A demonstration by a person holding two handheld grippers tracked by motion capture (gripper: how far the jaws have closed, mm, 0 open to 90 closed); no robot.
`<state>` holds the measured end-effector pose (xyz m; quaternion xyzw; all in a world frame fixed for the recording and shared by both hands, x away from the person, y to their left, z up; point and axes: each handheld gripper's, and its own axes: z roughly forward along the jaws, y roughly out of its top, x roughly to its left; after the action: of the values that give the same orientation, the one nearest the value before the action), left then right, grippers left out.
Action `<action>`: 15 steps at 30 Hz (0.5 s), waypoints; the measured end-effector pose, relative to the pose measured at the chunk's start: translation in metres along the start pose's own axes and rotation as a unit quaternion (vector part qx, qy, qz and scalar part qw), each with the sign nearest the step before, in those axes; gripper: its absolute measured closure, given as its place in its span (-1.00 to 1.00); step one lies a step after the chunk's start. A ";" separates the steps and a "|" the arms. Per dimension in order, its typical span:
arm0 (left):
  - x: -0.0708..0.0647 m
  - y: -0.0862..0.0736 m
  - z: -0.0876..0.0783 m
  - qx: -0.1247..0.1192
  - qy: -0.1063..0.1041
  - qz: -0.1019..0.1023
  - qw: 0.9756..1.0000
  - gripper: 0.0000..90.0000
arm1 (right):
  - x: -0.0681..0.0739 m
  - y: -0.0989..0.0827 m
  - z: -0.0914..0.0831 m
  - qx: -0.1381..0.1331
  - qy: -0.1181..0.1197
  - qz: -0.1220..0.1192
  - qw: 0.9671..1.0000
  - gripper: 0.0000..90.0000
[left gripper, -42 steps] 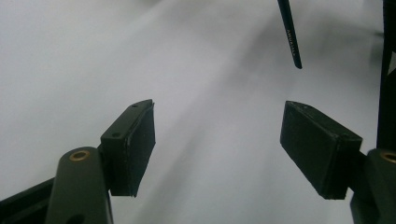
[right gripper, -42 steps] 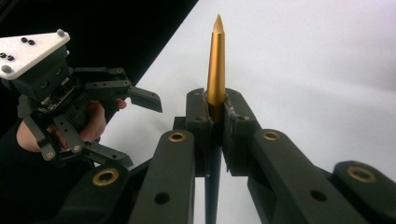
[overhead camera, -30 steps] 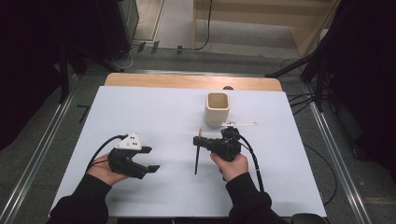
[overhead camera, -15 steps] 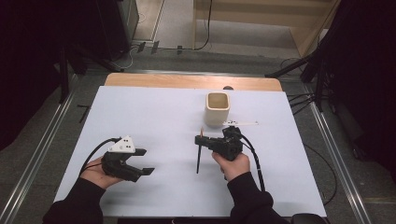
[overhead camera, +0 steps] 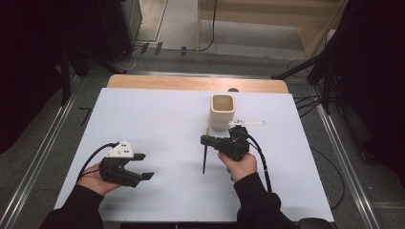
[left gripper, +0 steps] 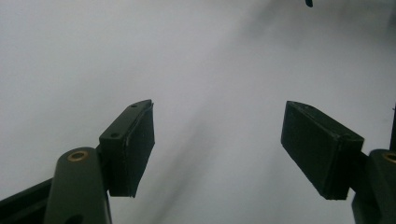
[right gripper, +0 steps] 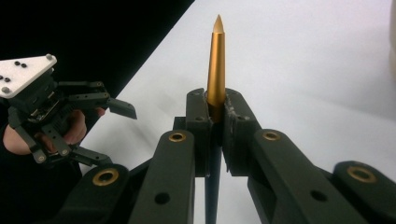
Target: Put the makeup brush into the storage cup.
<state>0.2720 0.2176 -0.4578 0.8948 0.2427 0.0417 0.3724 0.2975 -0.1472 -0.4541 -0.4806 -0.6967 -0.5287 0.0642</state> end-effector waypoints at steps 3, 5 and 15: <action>0.000 0.000 0.001 0.003 0.000 0.001 1.000 -0.41 | -0.001 0.004 -0.001 0.002 -0.004 -0.004 1.000 0.86; 0.000 0.000 0.001 0.002 0.000 0.001 1.000 -0.40 | -0.001 0.005 -0.002 0.001 -0.007 -0.007 1.000 0.86; 0.001 0.000 0.001 0.001 -0.003 -0.005 1.000 -0.40 | 0.002 0.023 -0.004 0.003 -0.017 -0.022 1.000 0.86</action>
<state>0.2734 0.2179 -0.4585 0.8939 0.2462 0.0372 0.3727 0.3121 -0.1501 -0.4354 -0.4739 -0.7093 -0.5200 0.0424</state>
